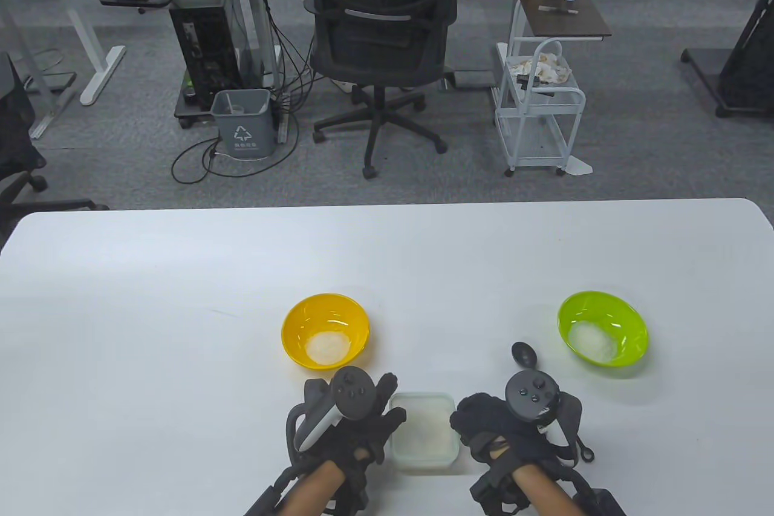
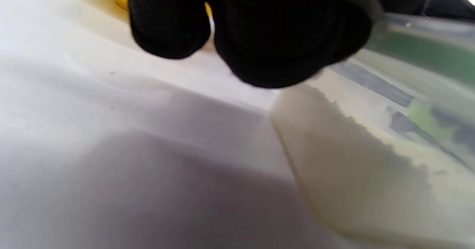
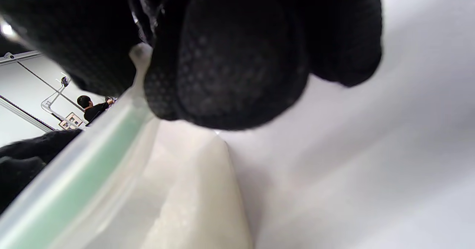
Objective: Scoop white sugar from container into bowls
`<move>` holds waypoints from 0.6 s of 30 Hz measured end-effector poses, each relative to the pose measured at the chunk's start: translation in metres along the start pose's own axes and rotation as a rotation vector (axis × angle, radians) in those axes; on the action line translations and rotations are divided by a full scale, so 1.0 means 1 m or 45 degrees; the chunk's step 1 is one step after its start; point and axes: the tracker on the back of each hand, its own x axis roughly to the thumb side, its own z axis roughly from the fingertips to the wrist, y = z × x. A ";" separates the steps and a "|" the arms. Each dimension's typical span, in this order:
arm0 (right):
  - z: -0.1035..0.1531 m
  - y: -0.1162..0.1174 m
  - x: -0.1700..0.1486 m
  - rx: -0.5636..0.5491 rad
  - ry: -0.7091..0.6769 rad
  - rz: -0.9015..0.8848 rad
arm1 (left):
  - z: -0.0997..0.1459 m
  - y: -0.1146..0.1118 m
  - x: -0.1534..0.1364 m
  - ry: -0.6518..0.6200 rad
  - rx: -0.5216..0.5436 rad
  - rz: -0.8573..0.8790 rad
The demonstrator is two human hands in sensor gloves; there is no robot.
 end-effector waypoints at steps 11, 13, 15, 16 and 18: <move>0.010 0.000 0.008 -0.120 -0.085 0.202 | 0.012 -0.001 0.006 0.037 0.212 -0.197; 0.014 0.002 0.015 -0.169 -0.140 0.311 | 0.013 -0.002 0.011 0.012 0.233 -0.282; 0.017 0.004 0.019 -0.197 -0.167 0.377 | 0.014 -0.001 0.014 -0.004 0.247 -0.323; 0.018 0.005 0.020 -0.201 -0.176 0.409 | 0.014 -0.002 0.014 0.002 0.240 -0.307; 0.018 0.007 0.020 -0.187 -0.173 0.412 | 0.012 -0.002 0.012 0.025 0.203 -0.246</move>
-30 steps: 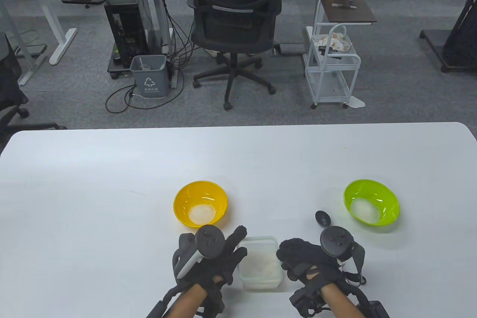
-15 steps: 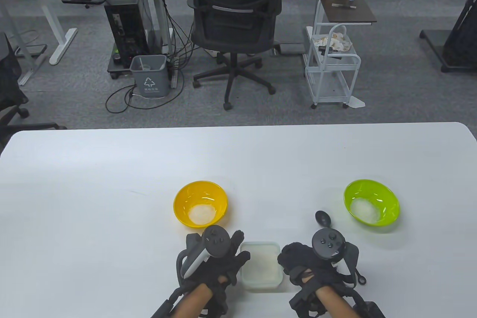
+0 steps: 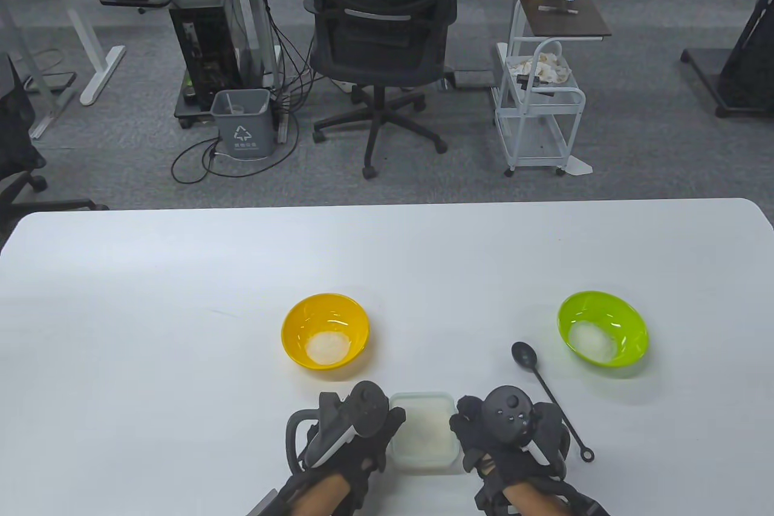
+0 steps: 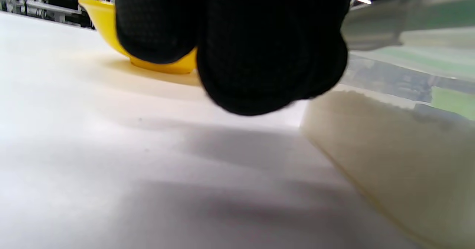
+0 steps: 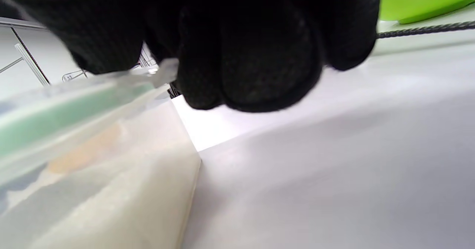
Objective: Scoop white sugar from container into bowls
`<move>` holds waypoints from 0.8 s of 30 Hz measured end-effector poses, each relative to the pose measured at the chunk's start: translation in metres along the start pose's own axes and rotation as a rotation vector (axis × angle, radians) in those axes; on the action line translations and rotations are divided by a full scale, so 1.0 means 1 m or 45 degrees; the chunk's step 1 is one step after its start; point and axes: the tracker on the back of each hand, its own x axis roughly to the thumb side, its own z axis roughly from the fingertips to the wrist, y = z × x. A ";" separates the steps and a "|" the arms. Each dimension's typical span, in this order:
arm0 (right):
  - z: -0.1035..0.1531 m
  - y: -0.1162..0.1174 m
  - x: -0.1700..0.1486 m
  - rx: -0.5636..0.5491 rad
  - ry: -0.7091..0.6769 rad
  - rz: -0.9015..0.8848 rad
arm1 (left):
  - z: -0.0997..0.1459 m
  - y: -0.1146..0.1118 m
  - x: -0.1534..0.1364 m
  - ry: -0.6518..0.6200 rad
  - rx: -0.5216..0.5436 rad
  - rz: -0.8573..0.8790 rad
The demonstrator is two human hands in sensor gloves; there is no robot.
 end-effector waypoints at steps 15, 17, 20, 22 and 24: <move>-0.005 0.016 -0.016 0.200 0.206 -0.431 | -0.004 -0.007 -0.007 0.148 -0.186 0.273; -0.005 0.018 -0.018 0.226 0.228 -0.483 | -0.003 -0.007 -0.005 0.164 -0.191 0.273; -0.006 0.019 -0.020 0.241 0.244 -0.517 | -0.003 -0.009 -0.001 0.141 -0.185 0.232; -0.005 0.019 -0.019 0.239 0.239 -0.502 | -0.002 -0.006 0.000 0.160 -0.171 0.204; -0.006 0.019 -0.019 0.242 0.242 -0.503 | -0.003 -0.007 -0.002 0.168 -0.201 0.258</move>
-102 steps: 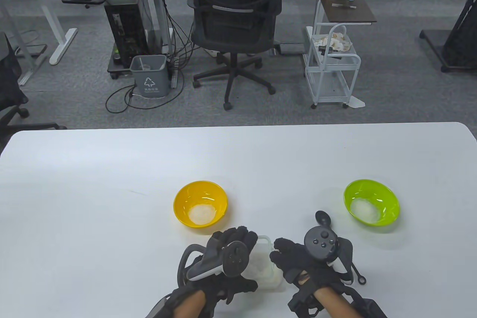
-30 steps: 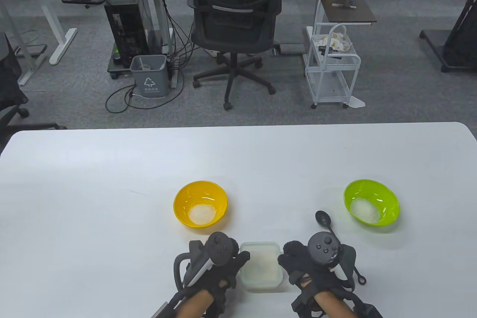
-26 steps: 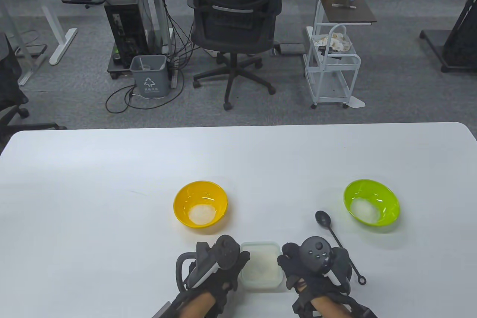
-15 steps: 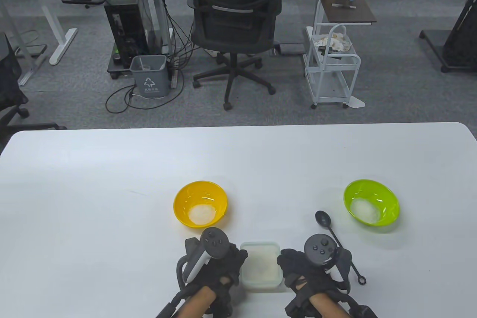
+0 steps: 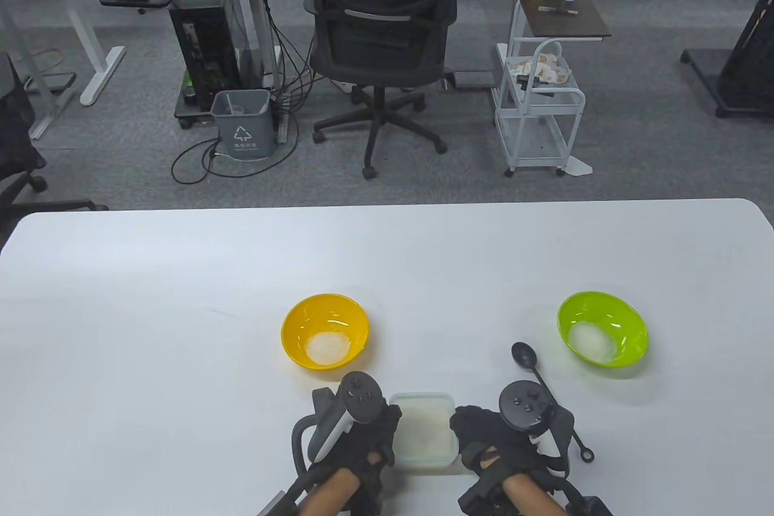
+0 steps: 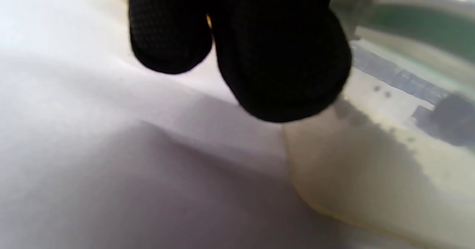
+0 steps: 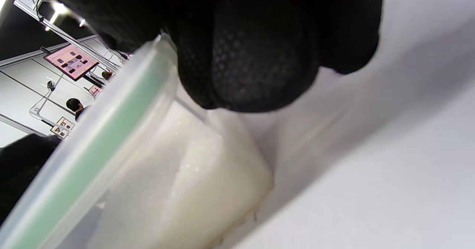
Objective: Scoop white sugar from container into bowls
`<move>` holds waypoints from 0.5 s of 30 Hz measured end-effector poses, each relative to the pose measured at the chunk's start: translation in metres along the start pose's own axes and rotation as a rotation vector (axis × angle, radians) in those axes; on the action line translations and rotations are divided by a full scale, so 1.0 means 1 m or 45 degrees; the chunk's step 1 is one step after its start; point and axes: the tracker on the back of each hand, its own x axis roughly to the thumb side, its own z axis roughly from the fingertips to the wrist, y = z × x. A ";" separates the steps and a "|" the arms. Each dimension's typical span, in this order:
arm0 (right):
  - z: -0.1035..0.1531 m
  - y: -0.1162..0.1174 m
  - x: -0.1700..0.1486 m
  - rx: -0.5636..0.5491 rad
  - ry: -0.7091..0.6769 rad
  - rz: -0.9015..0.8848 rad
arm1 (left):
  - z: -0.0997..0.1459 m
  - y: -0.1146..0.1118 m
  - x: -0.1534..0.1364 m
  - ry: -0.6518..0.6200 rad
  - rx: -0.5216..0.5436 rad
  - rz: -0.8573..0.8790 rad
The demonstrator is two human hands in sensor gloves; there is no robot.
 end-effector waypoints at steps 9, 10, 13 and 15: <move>-0.003 -0.002 -0.003 0.031 -0.030 0.003 | -0.001 -0.001 -0.005 -0.036 -0.019 0.038; -0.004 -0.003 -0.003 0.024 -0.037 0.020 | -0.001 0.000 -0.006 -0.037 -0.031 0.048; -0.003 -0.005 0.002 -0.014 -0.072 0.101 | 0.000 0.005 -0.005 -0.080 -0.003 0.017; 0.000 -0.010 0.006 -0.084 -0.132 0.206 | 0.010 0.015 -0.001 -0.150 0.117 -0.070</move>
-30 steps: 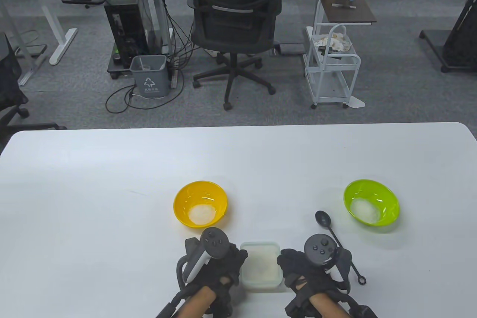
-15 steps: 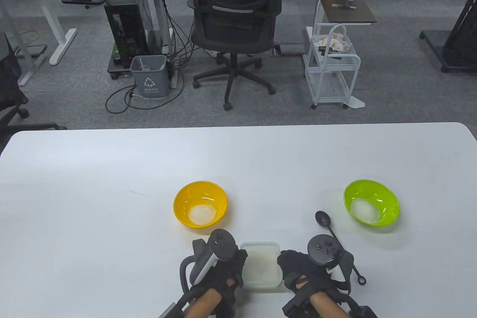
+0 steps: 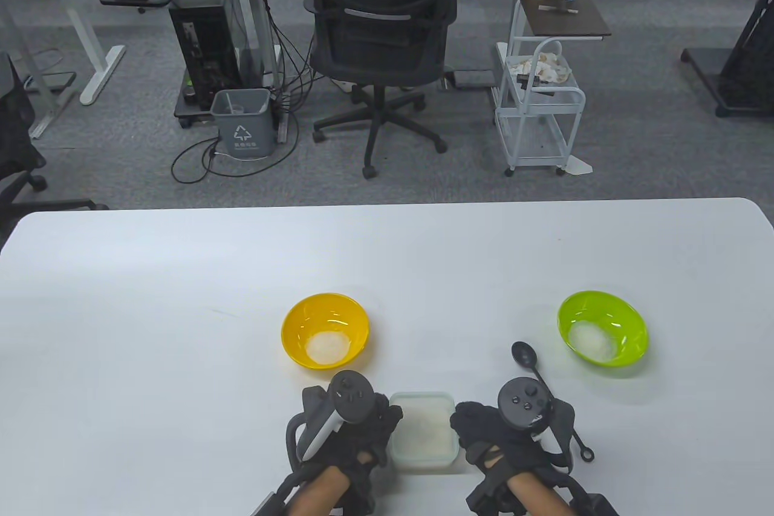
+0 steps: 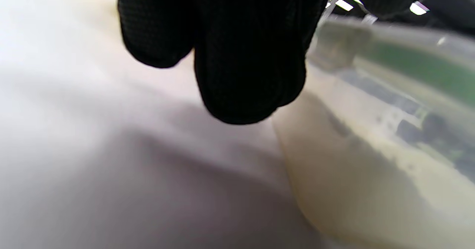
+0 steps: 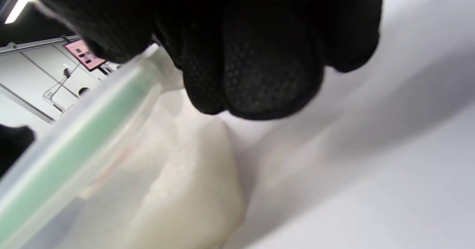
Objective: Scoop white sugar from container into bowls
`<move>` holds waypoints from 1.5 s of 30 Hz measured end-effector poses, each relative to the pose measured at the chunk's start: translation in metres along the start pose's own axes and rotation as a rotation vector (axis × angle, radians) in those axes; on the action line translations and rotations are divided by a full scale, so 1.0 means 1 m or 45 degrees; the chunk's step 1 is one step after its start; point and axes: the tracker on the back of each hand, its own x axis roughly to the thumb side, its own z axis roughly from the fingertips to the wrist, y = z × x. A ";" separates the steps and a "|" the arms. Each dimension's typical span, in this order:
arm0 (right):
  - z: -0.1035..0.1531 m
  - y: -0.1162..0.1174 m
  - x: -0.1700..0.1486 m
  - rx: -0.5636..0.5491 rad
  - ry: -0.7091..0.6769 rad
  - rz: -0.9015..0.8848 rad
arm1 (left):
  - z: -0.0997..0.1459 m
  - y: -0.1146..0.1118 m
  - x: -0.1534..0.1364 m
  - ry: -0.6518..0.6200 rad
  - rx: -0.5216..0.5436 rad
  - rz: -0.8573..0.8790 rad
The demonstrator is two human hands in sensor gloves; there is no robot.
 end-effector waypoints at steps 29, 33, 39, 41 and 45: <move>0.031 -0.038 -0.001 -0.401 -0.477 0.920 | 0.016 0.010 -0.013 -0.259 0.191 -0.454; 0.031 -0.038 -0.002 -0.390 -0.460 0.911 | 0.017 0.010 -0.014 -0.264 0.168 -0.440; 0.031 -0.037 -0.003 -0.380 -0.448 0.893 | 0.019 0.012 -0.016 -0.256 0.171 -0.421; 0.031 -0.037 -0.003 -0.376 -0.443 0.886 | 0.018 0.011 -0.016 -0.260 0.168 -0.418; 0.031 -0.037 -0.003 -0.367 -0.436 0.879 | 0.019 0.010 -0.016 -0.257 0.156 -0.409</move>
